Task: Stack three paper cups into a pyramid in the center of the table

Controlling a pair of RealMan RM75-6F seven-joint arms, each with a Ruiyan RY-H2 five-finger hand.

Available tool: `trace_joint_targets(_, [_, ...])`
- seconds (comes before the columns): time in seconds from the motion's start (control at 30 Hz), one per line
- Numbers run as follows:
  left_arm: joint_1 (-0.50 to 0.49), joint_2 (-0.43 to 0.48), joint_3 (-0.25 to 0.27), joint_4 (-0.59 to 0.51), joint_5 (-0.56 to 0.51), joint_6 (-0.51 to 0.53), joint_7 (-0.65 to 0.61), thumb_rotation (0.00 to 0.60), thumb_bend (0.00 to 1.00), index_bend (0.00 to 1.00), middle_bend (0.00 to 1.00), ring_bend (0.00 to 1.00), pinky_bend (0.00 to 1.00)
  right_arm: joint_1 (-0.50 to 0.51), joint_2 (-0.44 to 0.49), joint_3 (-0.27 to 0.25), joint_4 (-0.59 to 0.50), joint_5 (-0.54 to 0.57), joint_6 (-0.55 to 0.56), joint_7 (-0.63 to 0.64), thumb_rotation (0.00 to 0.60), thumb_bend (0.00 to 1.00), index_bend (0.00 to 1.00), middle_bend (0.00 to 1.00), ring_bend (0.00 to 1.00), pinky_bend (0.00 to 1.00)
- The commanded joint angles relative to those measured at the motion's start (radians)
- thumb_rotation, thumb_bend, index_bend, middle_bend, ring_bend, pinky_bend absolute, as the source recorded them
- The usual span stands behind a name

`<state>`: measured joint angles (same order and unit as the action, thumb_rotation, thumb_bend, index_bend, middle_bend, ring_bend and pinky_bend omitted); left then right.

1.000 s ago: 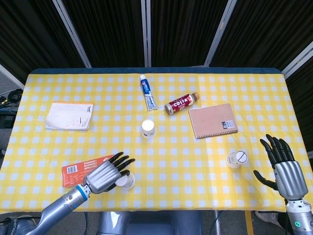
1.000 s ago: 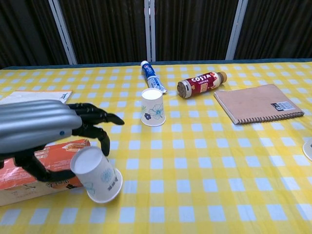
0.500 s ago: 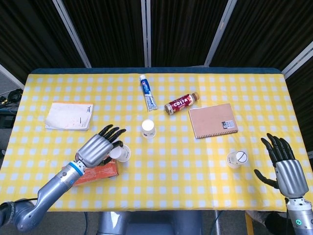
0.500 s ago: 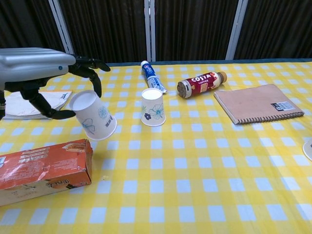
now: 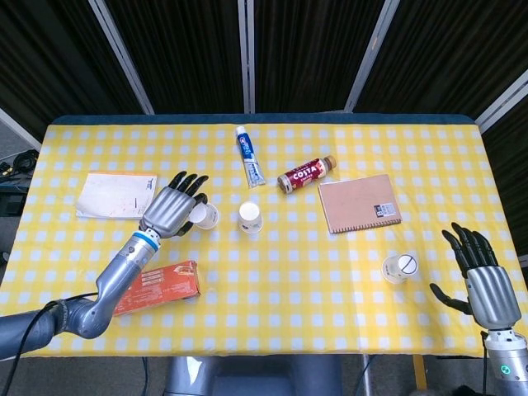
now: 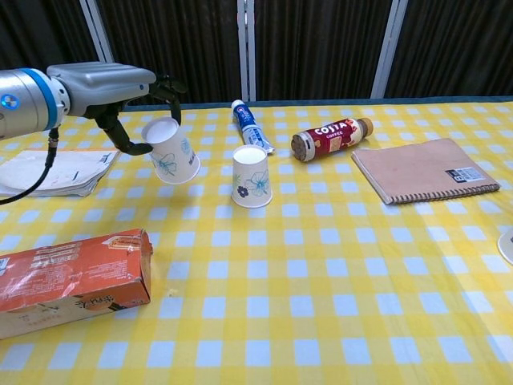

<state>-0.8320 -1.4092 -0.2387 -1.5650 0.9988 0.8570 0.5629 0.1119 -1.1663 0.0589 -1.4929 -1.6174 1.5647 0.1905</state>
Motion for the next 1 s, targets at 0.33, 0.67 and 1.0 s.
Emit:
trace_joint_targets(0.33, [-0.125,-0.129,-0.017,0.155,-0.149,-0.052,0.024,0.6,0.43,0.44,0.0,0.0,0.0,0.001,0.016,0.009,0.015,0.02,-0.006,0.065,0.6,0.11,0.0,0.0,0.0,0.0])
trace_joint_targets(0.67, [-0.159,-0.155,0.025,0.157,-0.183,-0.042,0.058,0.6,0.42,0.38,0.0,0.0,0.0,-0.002,0.019,0.007,0.016,0.015,0.002,0.076,0.6,0.11,0.0,0.0,0.0,0.0])
trace_joint_targets(1.0, [-0.144,-0.123,0.044,0.112,-0.18,0.016,0.046,0.6,0.34,0.01,0.0,0.0,0.0,-0.006,0.015,0.001,0.01,0.0,0.012,0.054,0.6,0.11,0.0,0.0,0.0,0.0])
